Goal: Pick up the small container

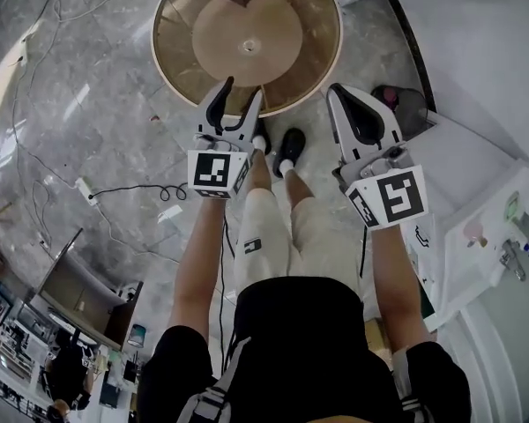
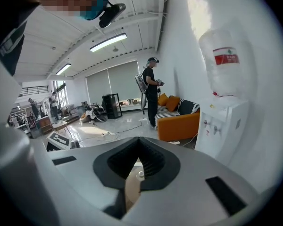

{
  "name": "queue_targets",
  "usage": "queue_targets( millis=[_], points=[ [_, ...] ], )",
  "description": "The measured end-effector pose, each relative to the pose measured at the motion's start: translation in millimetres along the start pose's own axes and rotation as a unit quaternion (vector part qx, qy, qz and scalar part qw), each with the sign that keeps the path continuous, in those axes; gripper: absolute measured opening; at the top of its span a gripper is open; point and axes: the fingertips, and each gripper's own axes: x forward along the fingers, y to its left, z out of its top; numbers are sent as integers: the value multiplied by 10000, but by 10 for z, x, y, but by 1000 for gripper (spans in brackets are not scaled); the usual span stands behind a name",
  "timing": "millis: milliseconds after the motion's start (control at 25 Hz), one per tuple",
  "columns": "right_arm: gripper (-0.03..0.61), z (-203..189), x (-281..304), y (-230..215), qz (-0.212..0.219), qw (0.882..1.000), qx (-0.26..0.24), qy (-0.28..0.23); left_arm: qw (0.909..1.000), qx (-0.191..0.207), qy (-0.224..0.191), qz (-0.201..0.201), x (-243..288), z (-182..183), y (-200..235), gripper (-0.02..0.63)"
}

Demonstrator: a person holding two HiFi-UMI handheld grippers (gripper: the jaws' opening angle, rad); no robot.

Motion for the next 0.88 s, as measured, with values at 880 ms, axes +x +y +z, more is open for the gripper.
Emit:
queue_targets(
  millis=[880],
  points=[
    [5, -852, 1104, -361, 71, 9991, 299, 301, 9963, 417, 683, 308, 1243, -1797, 819, 354]
  ],
)
